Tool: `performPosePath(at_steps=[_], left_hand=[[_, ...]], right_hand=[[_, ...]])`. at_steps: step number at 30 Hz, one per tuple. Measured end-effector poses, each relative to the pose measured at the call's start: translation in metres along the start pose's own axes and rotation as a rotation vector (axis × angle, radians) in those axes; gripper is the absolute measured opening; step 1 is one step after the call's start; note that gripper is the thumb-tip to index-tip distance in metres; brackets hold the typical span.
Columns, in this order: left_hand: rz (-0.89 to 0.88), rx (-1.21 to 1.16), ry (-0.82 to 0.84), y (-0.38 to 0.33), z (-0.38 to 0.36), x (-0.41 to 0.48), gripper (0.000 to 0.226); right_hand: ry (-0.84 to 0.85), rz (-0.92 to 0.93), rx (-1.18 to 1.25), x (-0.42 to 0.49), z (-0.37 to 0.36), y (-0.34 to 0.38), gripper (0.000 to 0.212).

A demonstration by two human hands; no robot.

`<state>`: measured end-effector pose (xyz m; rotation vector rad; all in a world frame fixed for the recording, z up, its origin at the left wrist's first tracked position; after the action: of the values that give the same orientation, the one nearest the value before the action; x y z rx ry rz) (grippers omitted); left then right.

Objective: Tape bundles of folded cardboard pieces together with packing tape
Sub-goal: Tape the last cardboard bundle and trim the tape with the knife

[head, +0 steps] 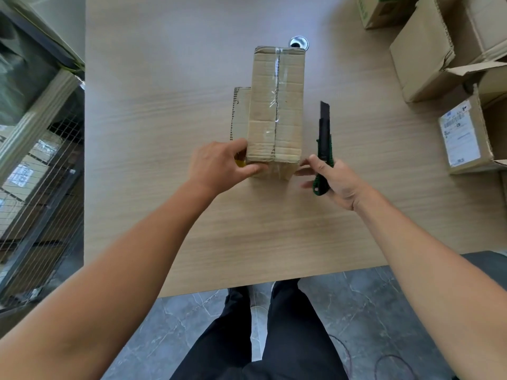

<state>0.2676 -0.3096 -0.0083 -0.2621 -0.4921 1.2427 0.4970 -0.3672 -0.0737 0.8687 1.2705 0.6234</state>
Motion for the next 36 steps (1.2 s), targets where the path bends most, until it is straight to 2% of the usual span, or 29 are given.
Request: performPosePath(at_steps=[3,6,9,14,19,21,24,25,28,31,36], left_hand=[[0.030,0.034,0.013,-0.006,-0.004,-0.008,0.060],[0.099,0.017,0.107,-0.014,-0.016,-0.014,0.068],[0.185,-0.206,0.223,-0.013,-0.023,-0.022,0.041],[0.376,-0.569,0.333,0.010,-0.014,-0.041,0.023],[0.344,-0.667,0.412,0.019,-0.002,-0.042,0.017],[0.287,-0.569,0.415,0.020,0.002,-0.037,0.019],[0.154,-0.101,0.400,0.029,0.009,-0.028,0.028],[0.164,-0.063,0.419,0.031,0.010,-0.027,0.027],[0.194,-0.122,0.465,0.027,0.009,-0.024,0.023],[0.162,-0.053,0.359,0.020,0.017,-0.018,0.021],[-0.012,-0.051,0.155,0.004,0.034,-0.025,0.017]], right_hand=[[-0.308,0.316,-0.256,-0.026,0.023,0.046,0.031],[-0.336,0.494,-0.398,-0.066,-0.011,0.077,0.028],[-0.301,0.675,-0.637,-0.094,-0.056,0.087,0.020],[-0.308,0.659,-0.837,-0.108,-0.084,0.065,0.023],[-0.271,0.659,-0.926,-0.120,-0.086,0.049,0.044],[-0.273,0.644,-0.925,-0.122,-0.085,0.048,0.048],[-0.282,0.592,-0.902,-0.121,-0.087,0.054,0.050],[-0.275,0.576,-0.909,-0.121,-0.088,0.055,0.051],[-0.241,0.527,-0.945,-0.118,-0.091,0.053,0.047],[-0.189,0.500,-1.061,-0.112,-0.098,0.047,0.030],[-0.145,0.502,-1.222,-0.106,-0.112,0.040,0.021]])
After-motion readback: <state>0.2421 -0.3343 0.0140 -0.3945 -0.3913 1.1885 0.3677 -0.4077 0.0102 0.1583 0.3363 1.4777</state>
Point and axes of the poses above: each hand's wrist, its own x-axis towards the middle knuckle, its own z-axis out of the back of the hand, y = z × x, the point moved 9 cm from there along x, towards the middle knuckle, and after that the axes turned 14 degrees about -y, right-handed, at the moved point
